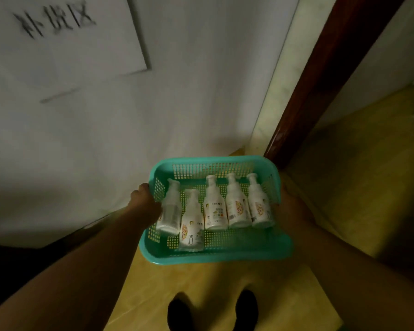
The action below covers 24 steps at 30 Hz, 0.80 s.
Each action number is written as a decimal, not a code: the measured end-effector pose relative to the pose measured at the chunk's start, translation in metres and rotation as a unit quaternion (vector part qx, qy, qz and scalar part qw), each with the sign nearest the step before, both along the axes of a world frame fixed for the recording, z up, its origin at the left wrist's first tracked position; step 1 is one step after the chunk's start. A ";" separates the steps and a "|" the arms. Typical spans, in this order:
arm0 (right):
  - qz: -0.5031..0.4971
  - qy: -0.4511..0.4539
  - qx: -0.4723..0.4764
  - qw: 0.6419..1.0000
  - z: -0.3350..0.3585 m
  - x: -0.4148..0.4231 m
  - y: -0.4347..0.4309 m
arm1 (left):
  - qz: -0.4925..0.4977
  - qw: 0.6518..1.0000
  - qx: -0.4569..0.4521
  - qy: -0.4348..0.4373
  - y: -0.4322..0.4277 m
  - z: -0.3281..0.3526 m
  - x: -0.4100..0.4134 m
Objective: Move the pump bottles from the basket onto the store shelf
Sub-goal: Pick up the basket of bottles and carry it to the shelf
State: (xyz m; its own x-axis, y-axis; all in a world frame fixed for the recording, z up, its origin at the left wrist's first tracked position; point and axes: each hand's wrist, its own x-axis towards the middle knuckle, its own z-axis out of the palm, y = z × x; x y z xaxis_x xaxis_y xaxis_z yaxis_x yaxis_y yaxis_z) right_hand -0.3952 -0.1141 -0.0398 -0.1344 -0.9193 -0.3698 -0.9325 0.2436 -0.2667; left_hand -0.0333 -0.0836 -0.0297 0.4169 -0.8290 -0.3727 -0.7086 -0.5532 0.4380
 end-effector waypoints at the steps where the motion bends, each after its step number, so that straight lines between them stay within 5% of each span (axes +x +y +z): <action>1: -0.003 0.003 -0.011 1.000 0.017 -0.004 0.002 | -0.005 1.000 -0.008 0.003 -0.001 0.019 -0.003; 10: -0.043 0.031 -0.062 0.997 0.100 -0.026 0.029 | -0.063 0.996 -0.051 -0.021 -0.019 0.099 -0.022; 24: -0.273 0.057 -0.053 0.959 0.121 -0.017 0.156 | -0.271 0.961 -0.044 0.017 -0.037 0.107 -0.049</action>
